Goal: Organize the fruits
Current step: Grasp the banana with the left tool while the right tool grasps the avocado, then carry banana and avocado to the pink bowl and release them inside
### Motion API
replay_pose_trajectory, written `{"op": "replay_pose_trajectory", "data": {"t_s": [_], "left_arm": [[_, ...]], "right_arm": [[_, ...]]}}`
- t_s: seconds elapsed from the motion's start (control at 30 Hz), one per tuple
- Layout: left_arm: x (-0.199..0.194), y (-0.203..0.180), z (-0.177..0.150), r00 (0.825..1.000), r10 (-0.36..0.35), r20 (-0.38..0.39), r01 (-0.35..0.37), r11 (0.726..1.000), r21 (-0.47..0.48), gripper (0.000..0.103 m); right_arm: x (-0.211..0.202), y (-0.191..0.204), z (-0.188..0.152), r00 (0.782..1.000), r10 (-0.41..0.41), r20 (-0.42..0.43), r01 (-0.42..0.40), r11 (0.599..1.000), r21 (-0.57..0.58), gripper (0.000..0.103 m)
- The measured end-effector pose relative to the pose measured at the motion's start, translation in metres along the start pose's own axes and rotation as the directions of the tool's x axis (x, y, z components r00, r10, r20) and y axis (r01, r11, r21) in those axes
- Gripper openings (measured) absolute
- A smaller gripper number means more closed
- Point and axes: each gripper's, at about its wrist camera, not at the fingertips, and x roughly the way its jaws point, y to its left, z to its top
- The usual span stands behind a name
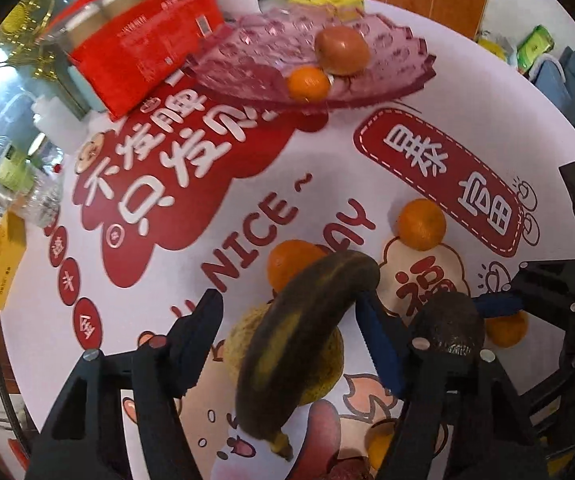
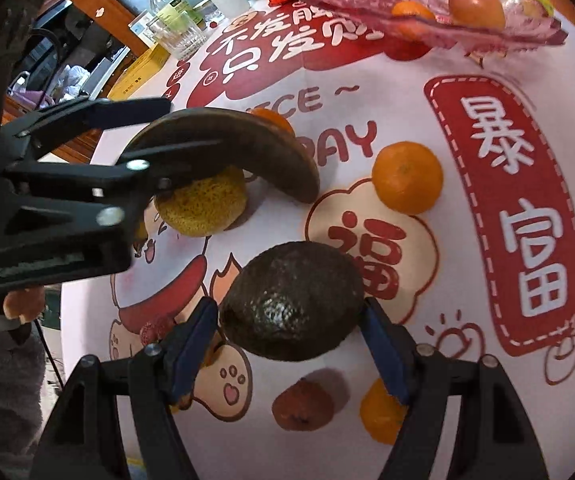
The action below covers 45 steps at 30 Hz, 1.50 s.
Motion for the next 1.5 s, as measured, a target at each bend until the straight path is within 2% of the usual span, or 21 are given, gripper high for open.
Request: {"op": "replay_pose_trajectory", "data": {"t_s": [0.07, 0.13, 0.17, 0.33, 0.43, 0.53, 0.83, 0.97, 1.17, 1.33, 1.5], "left_arm": [[0.004, -0.002, 0.001, 1.0, -0.01, -0.012, 0.01, 1.0, 0.007, 0.067], [0.008, -0.004, 0.001, 0.999, -0.032, -0.028, 0.032, 0.999, 0.02, 0.057], [0.01, -0.006, 0.001, 0.999, -0.04, -0.037, 0.041, 0.999, 0.026, 0.056], [0.008, -0.01, 0.001, 0.999, -0.03, -0.015, 0.031, 0.999, 0.04, 0.047], [0.003, -0.007, -0.001, 0.999, -0.033, 0.008, 0.033, 0.999, 0.007, 0.036], [-0.003, 0.002, -0.003, 0.997, -0.068, 0.025, 0.069, 0.995, -0.069, 0.028], [-0.024, 0.018, -0.021, 0.994, -0.081, 0.067, 0.095, 0.963, -0.252, 0.028], [-0.051, 0.027, -0.029, 0.99, -0.08, 0.119, 0.115, 0.94, -0.321, 0.028], [-0.11, 0.034, -0.044, 0.978, -0.026, 0.207, 0.109, 0.909, -0.402, 0.028], [-0.151, 0.032, -0.053, 0.964, 0.006, 0.265, 0.114, 0.893, -0.436, 0.028], [-0.18, 0.021, -0.058, 0.947, 0.015, 0.322, 0.135, 0.888, -0.439, 0.028]], "right_arm": [[0.001, 0.0, 0.002, 1.0, 0.009, 0.007, -0.009, 1.0, 0.004, 0.072], [0.002, 0.0, 0.004, 1.0, 0.012, 0.01, -0.012, 1.0, 0.005, 0.07], [0.002, -0.001, 0.005, 1.0, 0.015, 0.013, -0.015, 1.0, 0.006, 0.07], [0.003, -0.001, 0.008, 0.999, 0.017, 0.033, -0.017, 1.0, -0.001, 0.069], [0.001, 0.003, 0.007, 0.998, -0.033, 0.053, 0.035, 0.999, -0.033, 0.068], [-0.002, -0.002, 0.007, 0.998, -0.036, 0.059, 0.037, 0.999, -0.02, 0.068], [-0.024, -0.017, 0.005, 0.993, -0.037, 0.112, 0.035, 0.999, 0.021, 0.068], [-0.04, -0.014, 0.003, 0.988, -0.04, 0.147, 0.039, 0.999, 0.008, 0.068], [-0.069, -0.004, 0.0, 0.977, -0.047, 0.21, 0.053, 0.998, -0.021, 0.068], [-0.104, 0.009, -0.002, 0.955, -0.079, 0.286, 0.104, 0.992, -0.072, 0.068], [-0.146, 0.013, -0.004, 0.922, -0.134, 0.364, 0.183, 0.978, -0.104, 0.068]]}}
